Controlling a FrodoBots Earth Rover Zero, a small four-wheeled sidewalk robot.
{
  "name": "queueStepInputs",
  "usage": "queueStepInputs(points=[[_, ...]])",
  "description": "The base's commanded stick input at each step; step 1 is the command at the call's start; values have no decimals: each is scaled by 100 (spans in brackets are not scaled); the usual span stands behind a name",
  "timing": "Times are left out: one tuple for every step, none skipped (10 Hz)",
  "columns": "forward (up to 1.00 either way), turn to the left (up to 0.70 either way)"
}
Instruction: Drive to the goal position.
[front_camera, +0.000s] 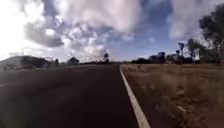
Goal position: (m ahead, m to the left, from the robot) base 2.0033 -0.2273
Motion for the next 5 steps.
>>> queueStepInputs(points=[[50, 0], [50, 0], [50, 0], [50, 0], [50, 0]])
